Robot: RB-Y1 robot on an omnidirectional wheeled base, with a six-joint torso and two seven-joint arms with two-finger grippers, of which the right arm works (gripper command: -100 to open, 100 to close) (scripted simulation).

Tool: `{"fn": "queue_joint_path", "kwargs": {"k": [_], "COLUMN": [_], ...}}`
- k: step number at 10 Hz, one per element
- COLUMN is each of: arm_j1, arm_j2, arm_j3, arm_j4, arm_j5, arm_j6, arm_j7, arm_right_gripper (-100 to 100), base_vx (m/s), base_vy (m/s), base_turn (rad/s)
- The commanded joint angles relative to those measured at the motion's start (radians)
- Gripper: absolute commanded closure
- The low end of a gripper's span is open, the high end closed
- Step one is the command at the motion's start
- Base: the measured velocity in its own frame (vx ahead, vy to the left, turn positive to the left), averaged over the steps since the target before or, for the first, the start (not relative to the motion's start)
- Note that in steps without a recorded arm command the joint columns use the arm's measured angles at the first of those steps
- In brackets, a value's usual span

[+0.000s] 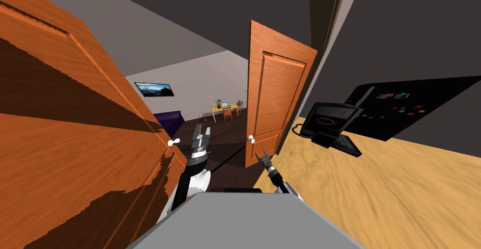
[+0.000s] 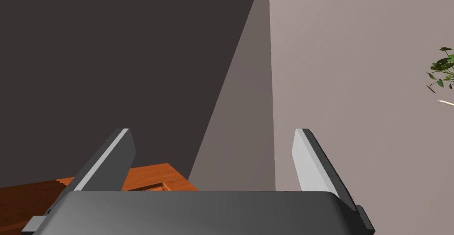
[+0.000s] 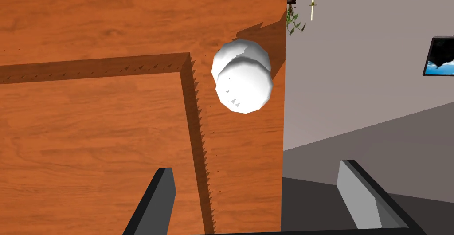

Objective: Push the door open

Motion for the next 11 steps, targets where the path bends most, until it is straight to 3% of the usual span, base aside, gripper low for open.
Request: {"fn": "queue_joint_path", "kwargs": {"k": [1, 8, 9, 11], "arm_j1": [-0.003, -0.012, -0.012, -0.012], "arm_j2": [0.004, 0.021, 0.021, 0.021], "arm_j3": [-0.003, -0.014, -0.014, -0.014], "arm_j4": [0.003, 0.012, 0.012, 0.012], "arm_j5": [-0.001, -0.006, -0.006, -0.006], "arm_j6": [0.002, 0.008, 0.008, 0.008], "arm_j7": [0.005, 0.022, 0.022, 0.022], "arm_right_gripper": [-100, -100, 100, 100], "base_vx": [0.093, 0.202, -0.013, -0.033], "base_vy": [0.039, 0.06, -0.005, -0.015], "base_turn": [0.032, 0.026, -0.01, 0.008]}}
